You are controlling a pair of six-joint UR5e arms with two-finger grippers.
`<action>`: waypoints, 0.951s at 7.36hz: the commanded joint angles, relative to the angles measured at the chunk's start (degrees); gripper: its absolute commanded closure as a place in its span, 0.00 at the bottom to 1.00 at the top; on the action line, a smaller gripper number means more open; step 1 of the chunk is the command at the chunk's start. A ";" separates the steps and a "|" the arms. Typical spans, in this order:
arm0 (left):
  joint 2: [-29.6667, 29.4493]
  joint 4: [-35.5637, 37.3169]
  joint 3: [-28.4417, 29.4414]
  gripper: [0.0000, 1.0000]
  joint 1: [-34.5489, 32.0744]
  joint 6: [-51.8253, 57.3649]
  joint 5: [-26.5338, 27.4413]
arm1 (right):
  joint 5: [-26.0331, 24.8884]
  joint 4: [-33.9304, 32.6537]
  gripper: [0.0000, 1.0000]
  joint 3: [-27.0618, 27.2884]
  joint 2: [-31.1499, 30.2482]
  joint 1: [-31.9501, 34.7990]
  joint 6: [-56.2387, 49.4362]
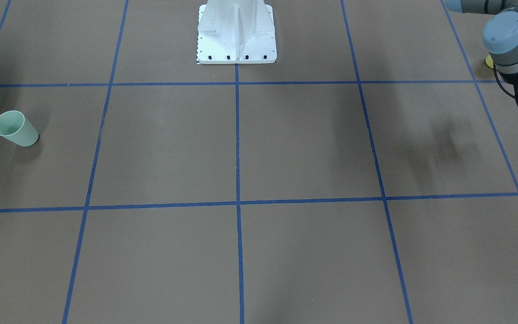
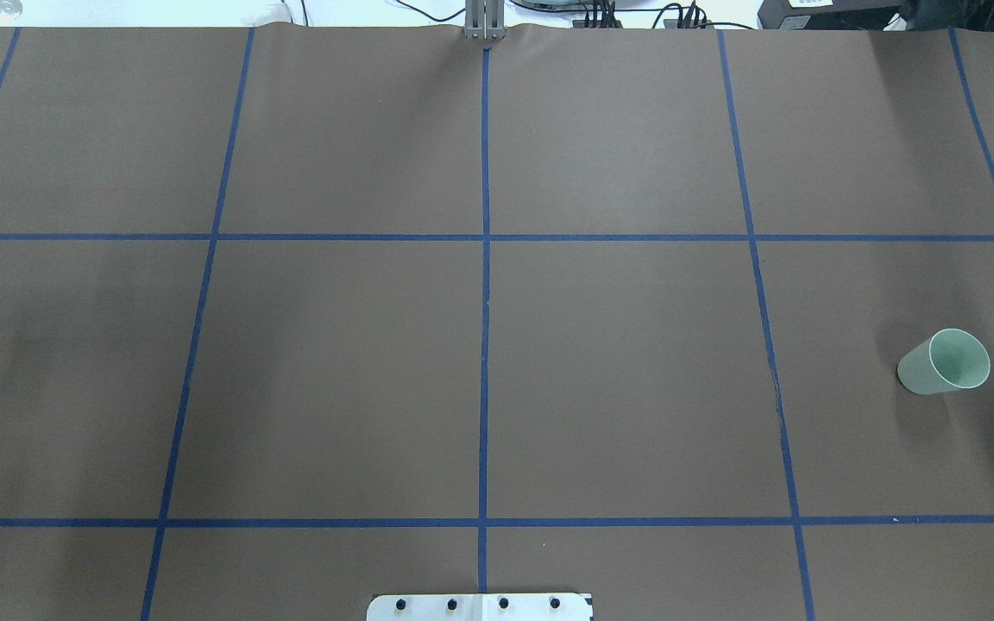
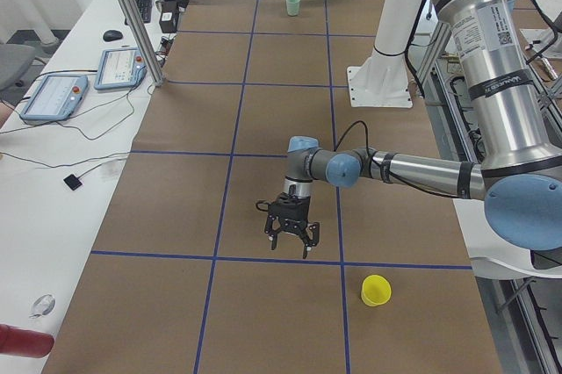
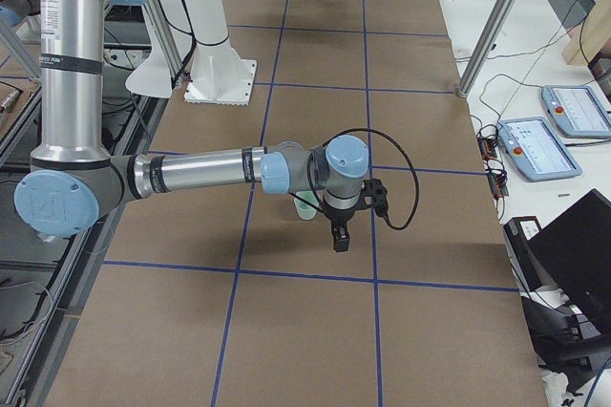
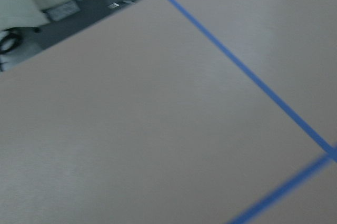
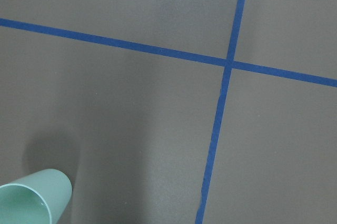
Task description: Transfer and stack yellow cup on green cup
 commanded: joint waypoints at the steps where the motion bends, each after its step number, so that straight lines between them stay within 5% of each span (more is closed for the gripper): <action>1: 0.22 14.12 -2.30 0.02 8.19 -16.55 -2.81 | -0.09 0.02 0.01 0.89 -0.05 -0.11 -0.08; 4: 0.31 18.30 1.64 0.02 19.62 -33.73 -8.69 | -0.45 0.11 0.01 0.89 -0.05 -0.55 -0.25; 7: 0.22 17.60 7.89 0.02 21.40 -34.47 -10.72 | -0.62 0.11 0.01 1.51 -0.14 -0.55 -0.34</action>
